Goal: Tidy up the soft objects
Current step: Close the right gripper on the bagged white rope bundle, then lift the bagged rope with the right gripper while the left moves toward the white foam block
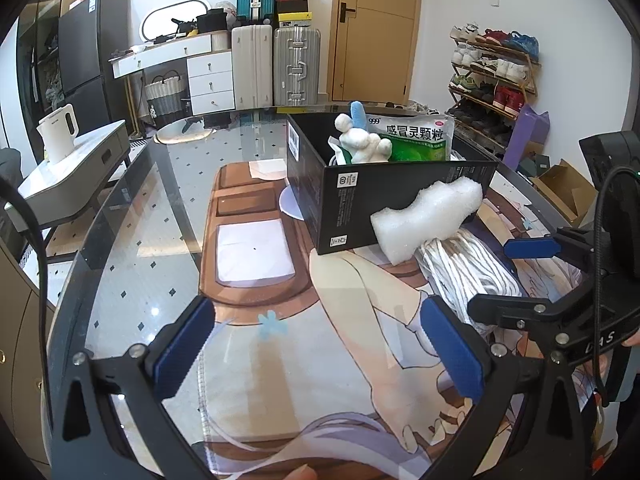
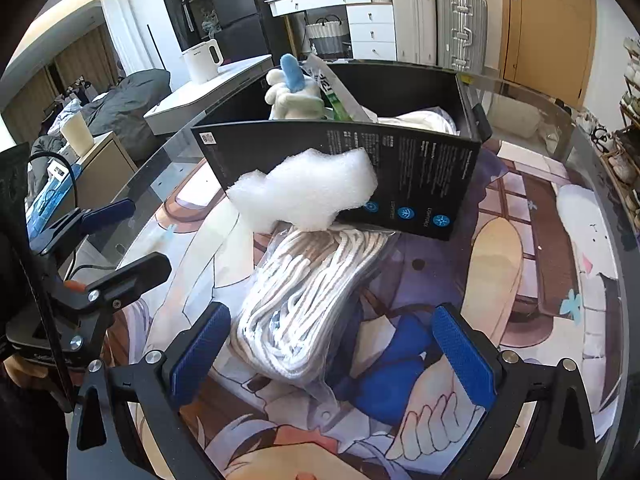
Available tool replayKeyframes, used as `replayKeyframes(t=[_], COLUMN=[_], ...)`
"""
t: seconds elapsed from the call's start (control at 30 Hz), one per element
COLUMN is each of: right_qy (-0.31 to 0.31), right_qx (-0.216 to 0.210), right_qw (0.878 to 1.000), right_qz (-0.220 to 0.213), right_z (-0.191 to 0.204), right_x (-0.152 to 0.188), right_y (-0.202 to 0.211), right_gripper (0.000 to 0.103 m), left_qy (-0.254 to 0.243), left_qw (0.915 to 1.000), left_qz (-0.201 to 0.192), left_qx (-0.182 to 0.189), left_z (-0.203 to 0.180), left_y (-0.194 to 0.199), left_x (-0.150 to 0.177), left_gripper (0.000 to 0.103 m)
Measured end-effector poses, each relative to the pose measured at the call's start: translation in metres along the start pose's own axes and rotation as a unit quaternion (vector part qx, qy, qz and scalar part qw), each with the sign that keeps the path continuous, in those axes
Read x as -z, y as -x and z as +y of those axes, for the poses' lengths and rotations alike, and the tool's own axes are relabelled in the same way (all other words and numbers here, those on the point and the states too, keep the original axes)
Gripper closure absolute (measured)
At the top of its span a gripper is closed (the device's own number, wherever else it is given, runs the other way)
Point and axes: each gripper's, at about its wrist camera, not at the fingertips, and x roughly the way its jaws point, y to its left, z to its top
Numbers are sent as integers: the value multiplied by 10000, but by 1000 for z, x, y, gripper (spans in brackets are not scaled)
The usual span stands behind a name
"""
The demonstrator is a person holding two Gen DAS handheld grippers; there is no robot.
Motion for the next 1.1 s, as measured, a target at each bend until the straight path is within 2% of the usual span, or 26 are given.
replayKeyframes(t=[0.27, 0.3, 0.33, 0.47, 0.63, 0.9, 1.1], right_qy=[326, 341, 371, 501, 524, 763, 998], right_qx=[226, 204, 157, 250, 193, -12, -148], right_qw=[9992, 9992, 9992, 9984, 9983, 9970, 9945], right_qz=[12, 7, 13, -58, -150, -152, -295], right_z=[14, 15, 16, 17, 14, 17, 17], right_x=[-3, -2, -1, 5, 15, 23, 27], right_y=[-11, -10, -10, -6, 0, 7, 29], right_gripper=[2, 7, 17, 42, 54, 57, 57], left_qy=[120, 123, 124, 121, 114, -28, -59], left_qw=[9999, 9999, 9999, 9999, 9999, 9999, 9998], left_qz=[24, 32, 40, 48, 64, 119, 147], left_qx=[32, 25, 19, 0, -23, -69, -113], left_z=[4, 4, 4, 4, 3, -2, -3], left_y=[0, -1, -1, -1, -2, -3, -4], left_x=[0, 0, 0, 0, 0, 0, 0], left_gripper=[0, 0, 0, 0, 0, 0, 0])
